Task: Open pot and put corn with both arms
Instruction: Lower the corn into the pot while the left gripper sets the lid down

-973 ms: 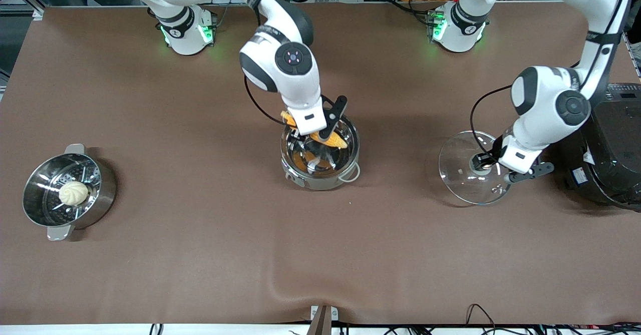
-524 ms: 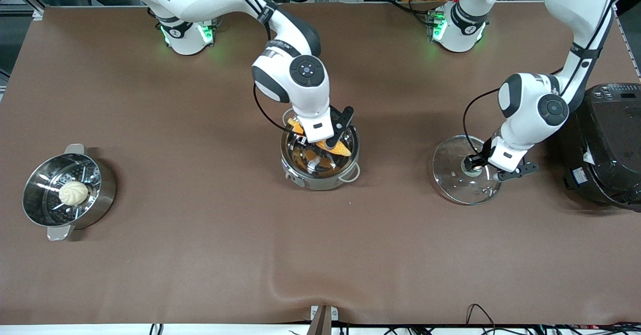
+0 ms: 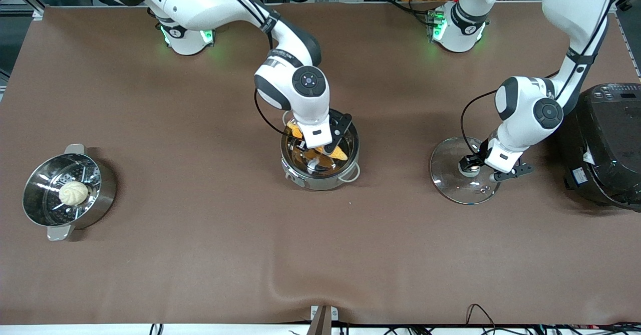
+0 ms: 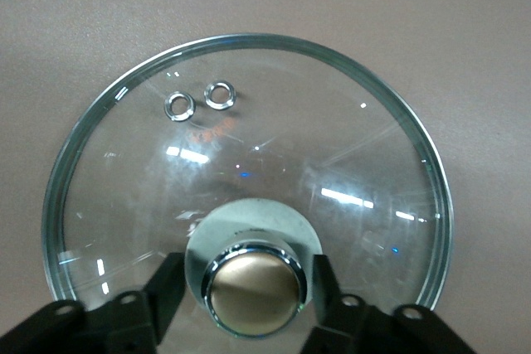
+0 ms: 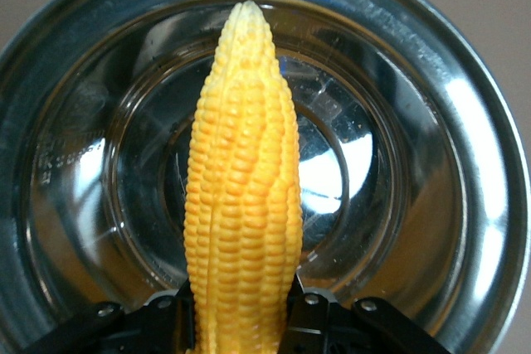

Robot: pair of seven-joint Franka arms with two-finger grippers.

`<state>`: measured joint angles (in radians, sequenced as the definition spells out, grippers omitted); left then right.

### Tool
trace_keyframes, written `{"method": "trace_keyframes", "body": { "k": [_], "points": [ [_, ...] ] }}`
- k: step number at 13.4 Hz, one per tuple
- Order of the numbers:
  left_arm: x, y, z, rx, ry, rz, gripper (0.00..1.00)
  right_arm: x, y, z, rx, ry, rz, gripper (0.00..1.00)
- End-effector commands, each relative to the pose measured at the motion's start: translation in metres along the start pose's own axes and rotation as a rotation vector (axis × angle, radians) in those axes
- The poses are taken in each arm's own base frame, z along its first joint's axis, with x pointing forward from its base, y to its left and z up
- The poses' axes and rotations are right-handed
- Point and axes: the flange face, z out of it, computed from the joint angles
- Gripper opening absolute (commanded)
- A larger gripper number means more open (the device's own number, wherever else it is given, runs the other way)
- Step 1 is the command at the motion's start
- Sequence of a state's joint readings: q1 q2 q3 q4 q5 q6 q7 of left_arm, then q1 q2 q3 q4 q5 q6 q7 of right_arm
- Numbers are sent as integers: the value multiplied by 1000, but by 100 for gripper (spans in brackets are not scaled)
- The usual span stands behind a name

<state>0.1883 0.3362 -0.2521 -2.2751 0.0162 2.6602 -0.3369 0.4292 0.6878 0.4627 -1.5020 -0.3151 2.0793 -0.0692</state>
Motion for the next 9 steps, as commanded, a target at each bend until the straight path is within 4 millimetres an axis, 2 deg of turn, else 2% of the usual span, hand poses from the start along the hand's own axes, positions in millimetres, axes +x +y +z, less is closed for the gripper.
{"method": "trace_keyframes", "body": {
  "k": [1, 2, 4, 5, 7, 8, 9],
  "points": [
    [14, 5, -49, -4, 55, 11, 100, 9, -1, -1, -19, 28, 51, 100],
    [24, 14, -86, 13, 43, 25, 100, 9, 1, -5, -17, 34, 58, 100],
    [59, 32, -181, 54, -70, 31, 100, 7, 5, -10, -13, 36, 69, 100],
    [71, 39, -225, 63, -130, 31, 100, 7, 5, -19, -18, 42, 75, 100],
    [71, 43, -286, 76, -166, 36, 100, -1, 13, -50, -42, 42, 152, 100],
    [62, 46, -312, 84, -161, 41, 100, -6, 16, -66, -50, 31, 170, 100],
    [53, 53, -332, 93, -148, 53, 100, -13, 27, -82, -50, 30, 195, 100]
  ]
}}
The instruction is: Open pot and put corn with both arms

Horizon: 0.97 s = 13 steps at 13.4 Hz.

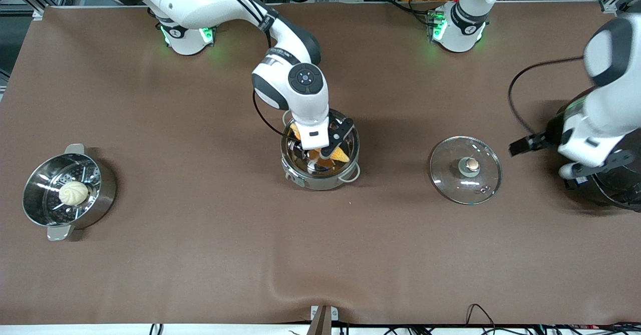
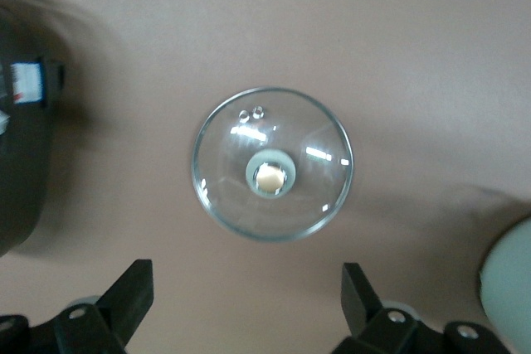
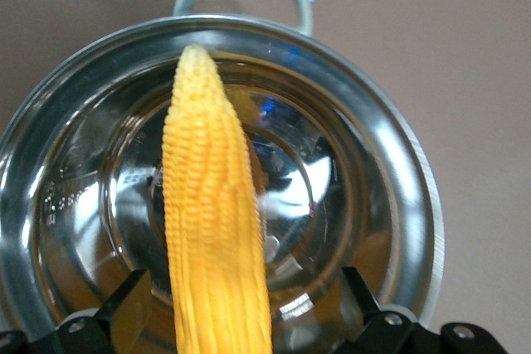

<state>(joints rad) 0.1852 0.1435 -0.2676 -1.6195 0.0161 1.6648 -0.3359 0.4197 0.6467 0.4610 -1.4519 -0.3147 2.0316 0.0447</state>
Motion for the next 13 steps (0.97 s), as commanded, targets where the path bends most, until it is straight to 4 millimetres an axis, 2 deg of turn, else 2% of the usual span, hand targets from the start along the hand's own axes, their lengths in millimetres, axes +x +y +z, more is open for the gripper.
{"method": "trace_keyframes", "body": {
  "k": [1, 3, 5, 8, 10, 12, 13],
  "points": [
    [-20, 11, -33, 3, -16, 45, 100, -19, 29, -57, -11, 0, 91, 100],
    [-26, 11, -44, 8, 3, 48, 100, -32, 69, -92, -3, 36, 171, 100],
    [-19, 3, -60, 53, 54, 61, 100, -54, 127, -118, -28, 60, 250, 100],
    [-18, 0, -63, 95, 73, 103, 100, -111, 229, -139, -53, 24, 375, 100],
    [-19, 2, -63, 76, 67, 102, 100, -161, 296, -151, -65, 0, 477, 100],
    [-20, 0, -66, 1, 49, 89, 100, -210, 351, -164, -78, 2, 600, 100],
    [-21, 0, -66, 11, 54, 85, 100, -229, 366, -172, -85, 3, 633, 100]
  ]
}}
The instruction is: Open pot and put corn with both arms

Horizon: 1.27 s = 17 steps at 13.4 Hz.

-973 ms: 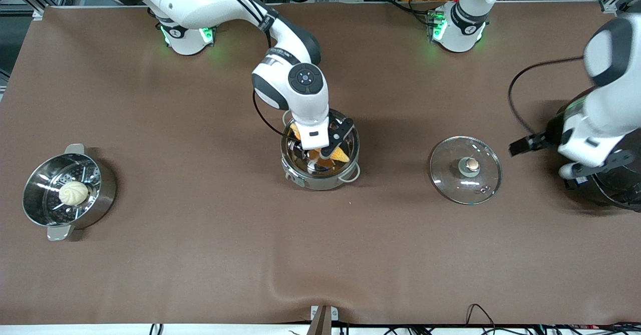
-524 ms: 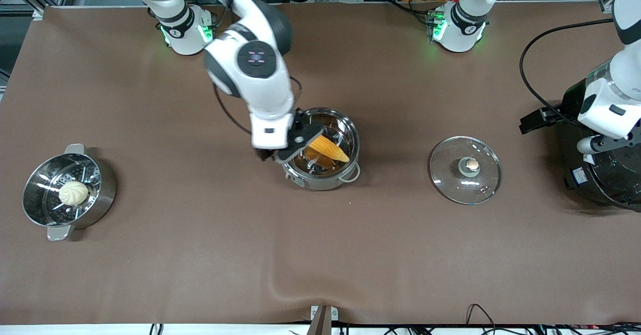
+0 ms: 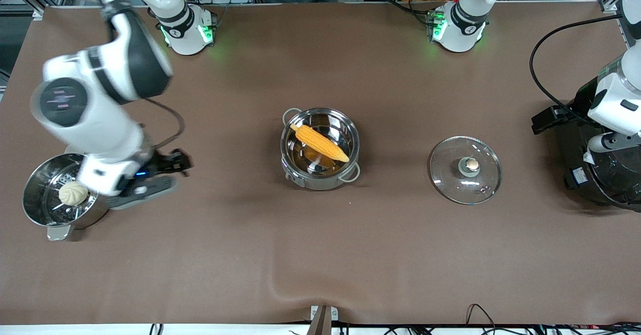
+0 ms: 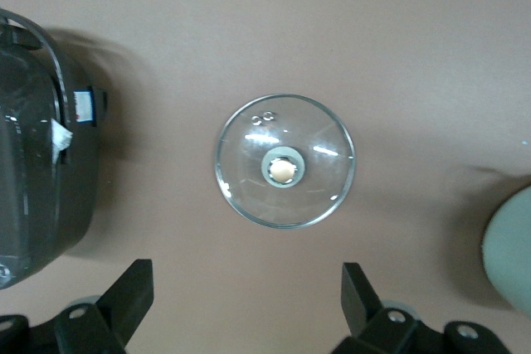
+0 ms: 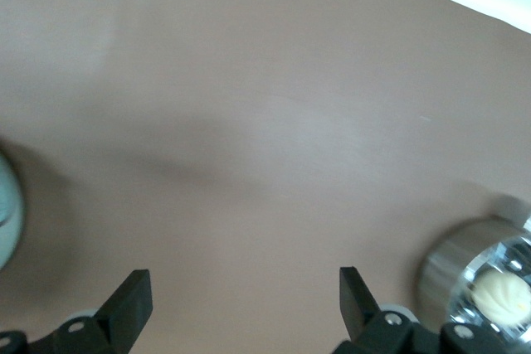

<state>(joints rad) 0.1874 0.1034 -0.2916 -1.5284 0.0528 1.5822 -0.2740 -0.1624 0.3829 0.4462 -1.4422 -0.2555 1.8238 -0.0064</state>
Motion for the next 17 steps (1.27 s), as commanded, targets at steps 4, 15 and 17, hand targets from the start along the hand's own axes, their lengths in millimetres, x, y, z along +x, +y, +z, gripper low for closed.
{"method": "trace_keyframes", "body": {
  "k": [4, 15, 17],
  "points": [
    [-4, 2, -9, -18, -4, 2, 100, -59, 56, -54, -33, -98, 138, 100],
    [-9, 15, -10, -19, -6, 11, 100, -91, 79, -104, -23, -56, 239, 100],
    [-10, 20, -9, -19, -7, 19, 100, -107, 84, -120, -25, -37, 253, 100]
  ]
}}
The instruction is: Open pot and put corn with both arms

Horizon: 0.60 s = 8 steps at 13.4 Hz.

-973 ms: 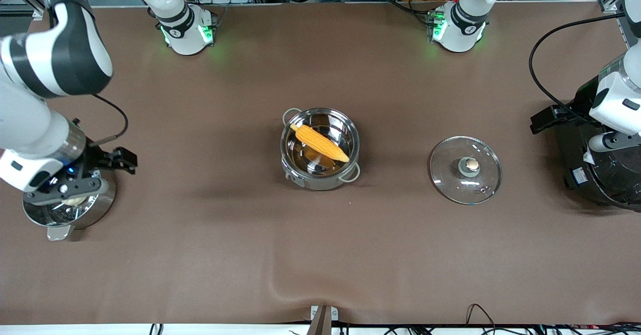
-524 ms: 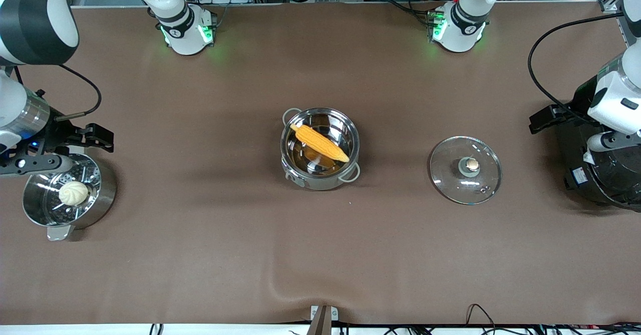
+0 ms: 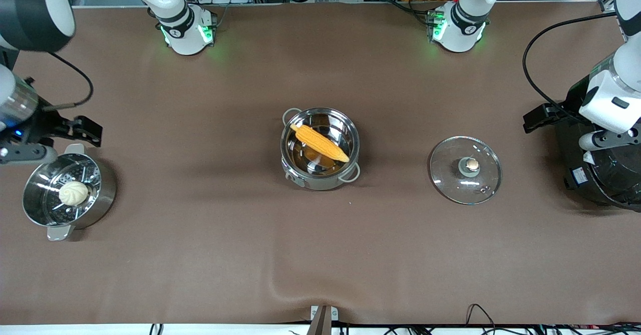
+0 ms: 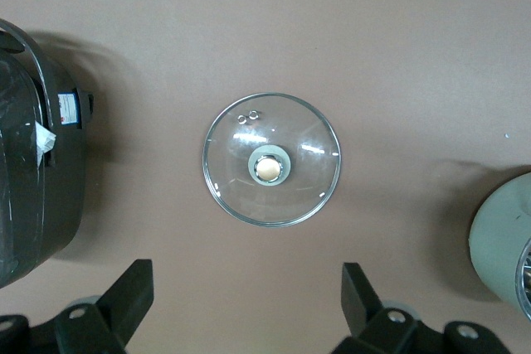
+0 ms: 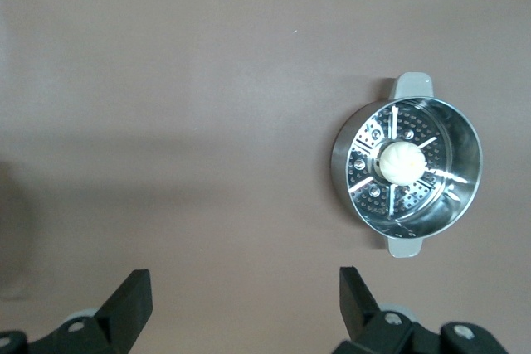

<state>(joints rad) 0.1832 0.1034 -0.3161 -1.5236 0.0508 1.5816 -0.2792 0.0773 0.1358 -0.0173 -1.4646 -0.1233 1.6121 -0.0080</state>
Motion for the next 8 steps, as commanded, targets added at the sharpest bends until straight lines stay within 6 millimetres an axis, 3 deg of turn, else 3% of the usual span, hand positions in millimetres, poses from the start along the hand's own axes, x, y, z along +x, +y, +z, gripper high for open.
{"method": "trace_keyframes", "body": {
  "k": [1, 5, 8],
  "points": [
    [-6, 5, -6, -15, -11, -5, 100, -29, 7, -22, 20, 24, 15, 100],
    [-6, 5, -6, -14, -13, -5, 100, -48, 26, -43, 26, 26, 63, 100],
    [-6, 5, -7, -14, -11, -5, 100, -58, 45, -42, 120, -10, 114, 100]
  ]
}}
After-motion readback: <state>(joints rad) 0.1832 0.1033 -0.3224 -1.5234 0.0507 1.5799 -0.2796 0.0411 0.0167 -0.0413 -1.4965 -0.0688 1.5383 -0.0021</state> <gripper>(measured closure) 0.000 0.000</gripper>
